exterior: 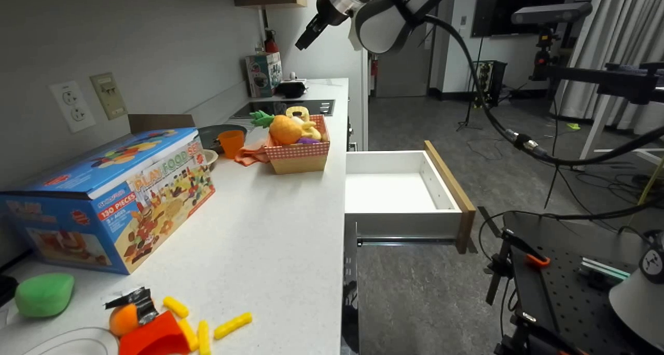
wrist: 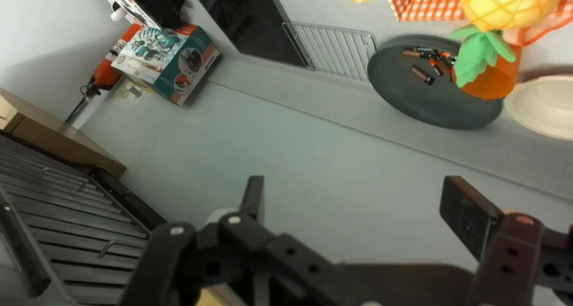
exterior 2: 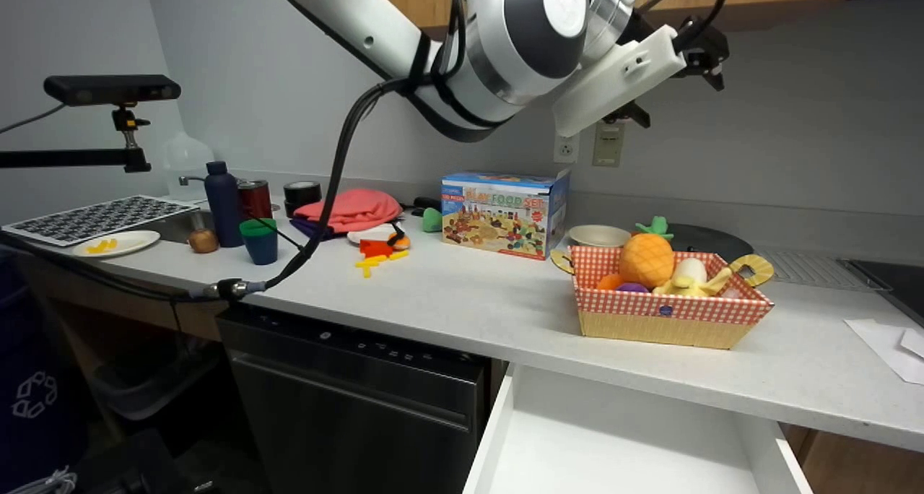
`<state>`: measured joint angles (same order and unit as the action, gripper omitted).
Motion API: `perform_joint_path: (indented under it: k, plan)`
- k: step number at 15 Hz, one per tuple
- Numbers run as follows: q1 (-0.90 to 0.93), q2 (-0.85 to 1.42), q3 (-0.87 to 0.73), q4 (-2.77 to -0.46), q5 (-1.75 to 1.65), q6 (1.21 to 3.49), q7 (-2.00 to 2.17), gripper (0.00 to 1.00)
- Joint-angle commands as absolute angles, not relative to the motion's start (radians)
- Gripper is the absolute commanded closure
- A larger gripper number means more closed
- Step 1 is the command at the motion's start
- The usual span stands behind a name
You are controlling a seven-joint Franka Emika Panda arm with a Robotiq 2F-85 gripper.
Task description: Open the drawer, remove the plushy from the drawer, put it in the box, and then close the drawer
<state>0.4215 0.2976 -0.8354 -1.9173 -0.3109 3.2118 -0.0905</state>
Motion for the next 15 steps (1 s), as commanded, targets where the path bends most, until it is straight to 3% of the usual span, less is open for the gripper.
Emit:
perform_joint_path:
  k: [1,8,15]
  plan:
    - [0.446,0.17,-0.867,-2.119,-0.382,3.16,-0.137,0.0]
    - [0.425,0.19,-0.937,-2.359,-0.458,3.088,-0.131,0.0]
    - [0.483,0.168,-1.08,-2.418,-0.613,3.023,-0.127,0.0]
